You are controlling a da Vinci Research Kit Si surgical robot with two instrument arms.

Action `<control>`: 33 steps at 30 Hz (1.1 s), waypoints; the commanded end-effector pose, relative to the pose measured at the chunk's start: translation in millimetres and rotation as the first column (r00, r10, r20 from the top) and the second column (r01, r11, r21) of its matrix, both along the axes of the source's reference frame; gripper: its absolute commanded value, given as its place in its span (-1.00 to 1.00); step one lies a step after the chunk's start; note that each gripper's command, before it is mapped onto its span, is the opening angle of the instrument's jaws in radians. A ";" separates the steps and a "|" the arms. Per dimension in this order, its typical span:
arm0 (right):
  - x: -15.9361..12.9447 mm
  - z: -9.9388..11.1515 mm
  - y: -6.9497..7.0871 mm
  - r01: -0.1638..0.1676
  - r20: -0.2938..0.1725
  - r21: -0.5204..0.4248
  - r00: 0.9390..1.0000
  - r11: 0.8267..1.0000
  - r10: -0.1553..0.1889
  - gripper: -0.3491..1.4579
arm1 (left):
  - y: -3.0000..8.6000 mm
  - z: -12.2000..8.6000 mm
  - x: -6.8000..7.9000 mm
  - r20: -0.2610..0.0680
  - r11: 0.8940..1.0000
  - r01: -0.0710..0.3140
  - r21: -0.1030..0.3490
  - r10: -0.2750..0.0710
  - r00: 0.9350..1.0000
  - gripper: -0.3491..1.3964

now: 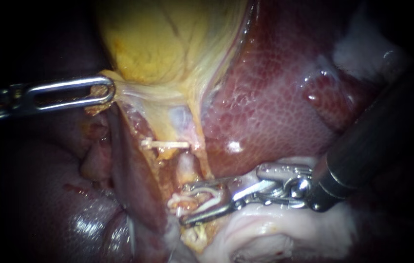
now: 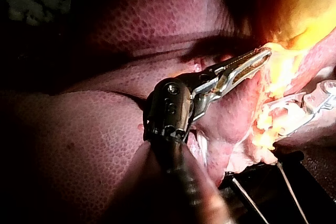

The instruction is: Clipping first clip right tube

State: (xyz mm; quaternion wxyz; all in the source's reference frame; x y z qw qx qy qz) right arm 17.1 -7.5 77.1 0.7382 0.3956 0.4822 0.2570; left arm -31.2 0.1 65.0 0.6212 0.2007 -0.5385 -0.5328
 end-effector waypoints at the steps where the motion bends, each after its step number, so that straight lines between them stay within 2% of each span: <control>1: 0.0 0.0 0.0 0.000 0.000 0.000 1.000 1.000 0.000 0.05 | 0.0 0.0 0.0 0.000 1.000 0.000 0.000 0.000 1.000 -1.00; 10: -1.8 -0.8 -0.1 0.008 -0.005 0.003 1.000 1.000 -0.008 0.05 | 0.0 0.0 0.1 0.000 1.000 0.000 0.000 0.000 1.000 -1.00; 17: -3.9 -1.5 0.3 0.018 -0.012 0.010 1.000 1.000 -0.018 0.05 | 0.0 0.0 0.2 0.000 1.000 -0.001 0.000 0.001 1.000 -1.00; 26: -6.6 -2.9 2.5 -0.008 -0.003 0.003 1.000 1.000 0.008 0.04 | 0.0 0.0 0.2 0.001 1.000 -0.001 0.000 0.001 1.000 -1.00; 33: -7.1 -2.5 3.7 -0.023 0.006 -0.023 1.000 0.999 0.023 0.04 | -0.1 0.0 0.3 0.001 1.000 -0.001 0.000 0.001 1.000 -1.00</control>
